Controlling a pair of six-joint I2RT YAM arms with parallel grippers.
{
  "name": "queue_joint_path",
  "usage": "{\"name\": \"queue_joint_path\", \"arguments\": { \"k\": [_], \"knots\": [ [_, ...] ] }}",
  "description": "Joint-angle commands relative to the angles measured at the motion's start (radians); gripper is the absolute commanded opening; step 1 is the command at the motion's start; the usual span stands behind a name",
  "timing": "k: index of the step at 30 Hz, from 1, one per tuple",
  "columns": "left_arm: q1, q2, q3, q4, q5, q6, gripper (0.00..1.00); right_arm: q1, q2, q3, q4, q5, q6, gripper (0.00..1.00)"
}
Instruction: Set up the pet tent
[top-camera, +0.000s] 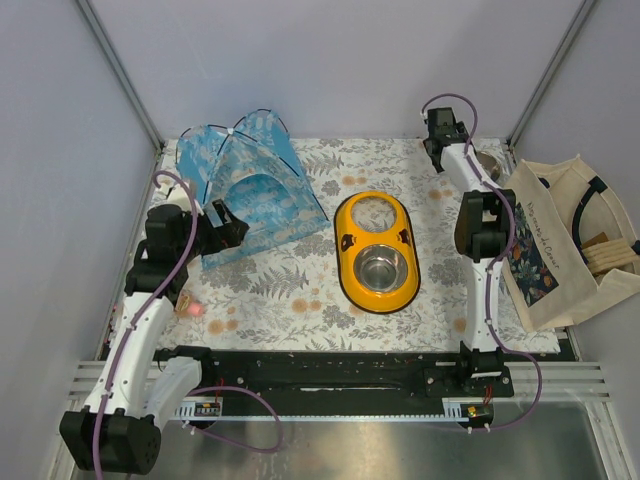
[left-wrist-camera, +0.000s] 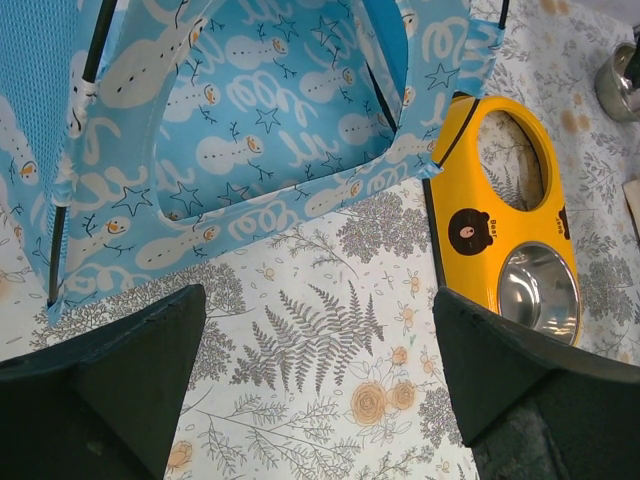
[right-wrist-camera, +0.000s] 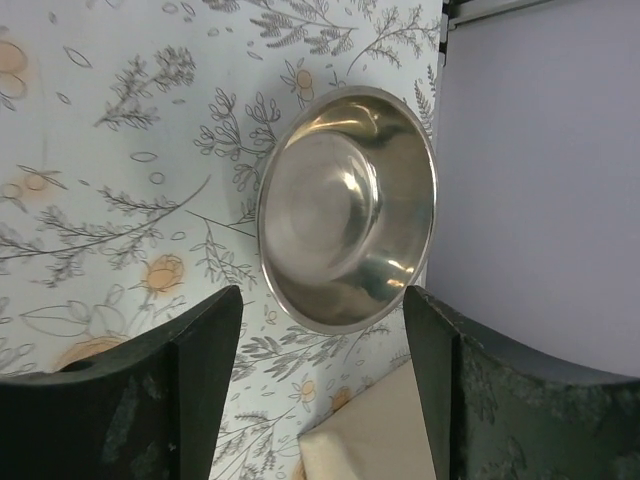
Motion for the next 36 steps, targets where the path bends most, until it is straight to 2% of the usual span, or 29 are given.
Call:
{"name": "queue_joint_path", "arguments": {
  "k": [1, 18, 23, 26, 29, 31, 34, 36],
  "knots": [
    [-0.001, 0.030, 0.068, -0.010, 0.001, 0.000, 0.99, -0.021, 0.016, 0.003, 0.004, 0.001, -0.110, 0.75],
    [-0.001, 0.069, 0.095, -0.041, -0.025, 0.015, 0.99, -0.043, 0.059, -0.074, 0.062, -0.010, -0.249, 0.76],
    [-0.001, 0.073, 0.103, -0.053, -0.035, 0.018, 0.99, -0.044, 0.092, -0.085, 0.157, 0.056, -0.317, 0.70],
    [-0.001, 0.079, 0.112, -0.062, -0.042, 0.026, 0.99, -0.047, 0.091, -0.108, 0.204, 0.056, -0.355, 0.54],
    [-0.001, 0.092, 0.123, -0.064, -0.043, 0.032, 0.99, -0.055, 0.082, -0.118, 0.201, 0.019, -0.388, 0.45],
    [0.000, 0.101, 0.128, -0.065, -0.045, 0.034, 0.99, -0.058, 0.075, -0.118, 0.188, -0.008, -0.398, 0.35],
    [-0.001, 0.110, 0.129, -0.065, -0.042, 0.034, 0.99, -0.058, 0.065, -0.123, 0.174, -0.030, -0.394, 0.12],
    [-0.001, 0.110, 0.128, -0.065, -0.043, 0.035, 0.99, -0.058, 0.049, -0.137, 0.172, -0.059, -0.378, 0.02]
  ]
}}
